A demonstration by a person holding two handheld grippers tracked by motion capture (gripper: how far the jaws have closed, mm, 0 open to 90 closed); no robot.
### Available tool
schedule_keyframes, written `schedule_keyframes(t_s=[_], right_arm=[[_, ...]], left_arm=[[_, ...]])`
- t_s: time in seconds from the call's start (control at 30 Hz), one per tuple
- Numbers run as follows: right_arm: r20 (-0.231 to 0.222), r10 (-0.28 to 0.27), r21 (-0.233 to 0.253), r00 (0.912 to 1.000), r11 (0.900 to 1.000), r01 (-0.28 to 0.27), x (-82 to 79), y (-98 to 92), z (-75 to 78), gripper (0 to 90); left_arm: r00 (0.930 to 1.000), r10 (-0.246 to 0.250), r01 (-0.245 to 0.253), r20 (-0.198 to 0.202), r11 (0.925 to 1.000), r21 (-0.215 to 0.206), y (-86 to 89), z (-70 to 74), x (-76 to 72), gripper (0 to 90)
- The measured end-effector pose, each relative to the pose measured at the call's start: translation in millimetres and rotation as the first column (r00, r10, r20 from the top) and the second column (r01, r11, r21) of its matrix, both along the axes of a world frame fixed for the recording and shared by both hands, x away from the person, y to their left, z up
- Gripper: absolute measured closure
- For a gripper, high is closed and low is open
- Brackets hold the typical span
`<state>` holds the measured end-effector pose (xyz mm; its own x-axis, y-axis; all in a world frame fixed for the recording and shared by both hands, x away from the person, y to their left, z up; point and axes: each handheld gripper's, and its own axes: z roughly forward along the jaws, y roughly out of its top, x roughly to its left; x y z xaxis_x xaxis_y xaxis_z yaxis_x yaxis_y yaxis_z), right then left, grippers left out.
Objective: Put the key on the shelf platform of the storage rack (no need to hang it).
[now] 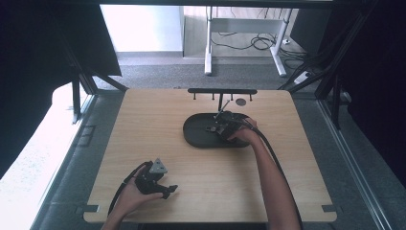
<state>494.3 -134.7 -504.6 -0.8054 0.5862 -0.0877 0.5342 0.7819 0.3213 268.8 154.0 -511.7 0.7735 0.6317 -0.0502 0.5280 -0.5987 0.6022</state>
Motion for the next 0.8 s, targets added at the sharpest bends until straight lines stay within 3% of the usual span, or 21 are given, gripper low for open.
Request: schedule_keyframes(t_s=[0.23, 0.37, 0.5, 0.63, 0.8], right_arm=[[0.005, -0.012, 0.027, 0.9999, 1.000, 0.012, 1.2, -4.0, -1.4, 46.8], [0.026, -0.027, -0.001, 0.9993, 1.000, 0.027, -0.9, -4.4, -1.5, 37.8], [0.070, -0.006, -0.027, 0.9975, 1.000, 0.008, -6.4, -3.8, -0.8, 31.2], [0.124, -0.011, 0.007, 0.9922, 1.000, 0.011, -13.9, -3.5, 8.3, 28.8], [0.159, -0.014, 0.055, 0.9872, 0.998, 0.005, -25.5, -3.8, 22.8, 27.5]], left_arm=[[1.0000, -0.002, 0.002, -0.001, 1.0000, 0.001, -0.6, 0.0, -0.2, 24.6], [1.0000, -0.002, 0.002, -0.001, 1.0000, 0.001, -0.7, -0.1, -0.2, 24.6], [1.0000, -0.003, 0.003, -0.003, 1.0000, 0.003, -1.3, -1.0, 0.1, 24.6], [1.0000, -0.003, 0.003, -0.005, 1.0000, 0.004, -2.8, -1.4, -0.5, 24.6], [1.0000, -0.005, 0.005, -0.004, 1.0000, 0.006, -2.8, -1.1, -0.7, 24.6]])
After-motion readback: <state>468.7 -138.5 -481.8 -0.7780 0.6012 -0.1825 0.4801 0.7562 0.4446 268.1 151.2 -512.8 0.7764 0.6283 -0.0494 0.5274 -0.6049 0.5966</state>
